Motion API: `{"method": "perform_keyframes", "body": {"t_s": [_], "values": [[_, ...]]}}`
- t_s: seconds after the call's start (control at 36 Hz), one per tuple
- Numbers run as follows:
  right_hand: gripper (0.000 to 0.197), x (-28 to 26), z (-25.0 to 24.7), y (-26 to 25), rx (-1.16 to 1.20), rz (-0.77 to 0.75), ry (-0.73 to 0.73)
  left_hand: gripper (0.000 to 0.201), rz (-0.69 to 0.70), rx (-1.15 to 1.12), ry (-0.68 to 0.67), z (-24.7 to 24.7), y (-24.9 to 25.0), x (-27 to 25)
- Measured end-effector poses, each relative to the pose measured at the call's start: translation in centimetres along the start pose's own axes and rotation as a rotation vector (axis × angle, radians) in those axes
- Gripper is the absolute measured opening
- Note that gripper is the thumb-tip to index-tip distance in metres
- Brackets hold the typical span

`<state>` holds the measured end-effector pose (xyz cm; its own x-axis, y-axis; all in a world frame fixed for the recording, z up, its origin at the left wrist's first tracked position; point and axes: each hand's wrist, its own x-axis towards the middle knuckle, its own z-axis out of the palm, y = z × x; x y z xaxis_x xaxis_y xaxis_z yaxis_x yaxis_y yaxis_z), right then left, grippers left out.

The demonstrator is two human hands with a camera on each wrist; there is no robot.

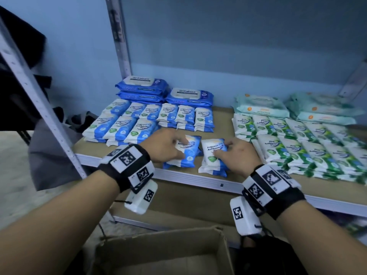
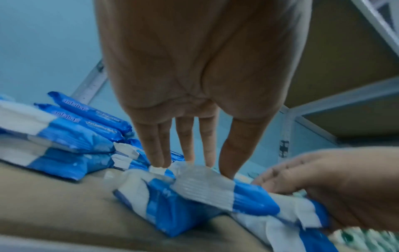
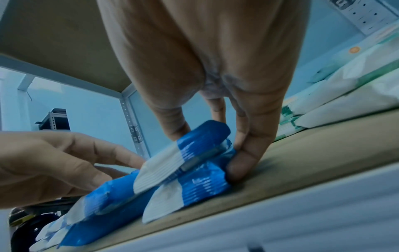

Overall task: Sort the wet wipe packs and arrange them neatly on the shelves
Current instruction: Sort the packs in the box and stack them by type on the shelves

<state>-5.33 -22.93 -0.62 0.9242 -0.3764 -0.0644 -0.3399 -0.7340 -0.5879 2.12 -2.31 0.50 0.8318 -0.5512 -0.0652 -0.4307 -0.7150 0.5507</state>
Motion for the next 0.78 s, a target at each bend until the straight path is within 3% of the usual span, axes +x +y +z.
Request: {"method": "perform_keyframes", "body": {"t_s": [0.14,0.31,0.5,0.64,0.78], "values": [[0.04,0.0,1.2,-1.2,0.044,0.001,0.038,0.033,0.187,0.093,0.022,-0.2,-0.7,-1.3],[0.04,1.7,4.0,-2.4,0.182,-0.01,0.079,0.044,0.229,0.212,0.008,-0.8,-3.0,-2.2],[0.037,4.4,6.5,-4.8,0.226,-0.033,0.094,0.025,0.228,0.353,0.041,-2.4,-5.5,-2.1],[0.037,5.7,6.9,-5.2,0.223,-0.037,0.086,0.05,0.23,0.39,-0.057,-3.3,-6.5,-2.4],[0.028,5.9,6.5,-4.7,0.195,-0.046,0.083,0.039,0.309,0.63,0.129,-2.4,-6.3,-1.5]]}}
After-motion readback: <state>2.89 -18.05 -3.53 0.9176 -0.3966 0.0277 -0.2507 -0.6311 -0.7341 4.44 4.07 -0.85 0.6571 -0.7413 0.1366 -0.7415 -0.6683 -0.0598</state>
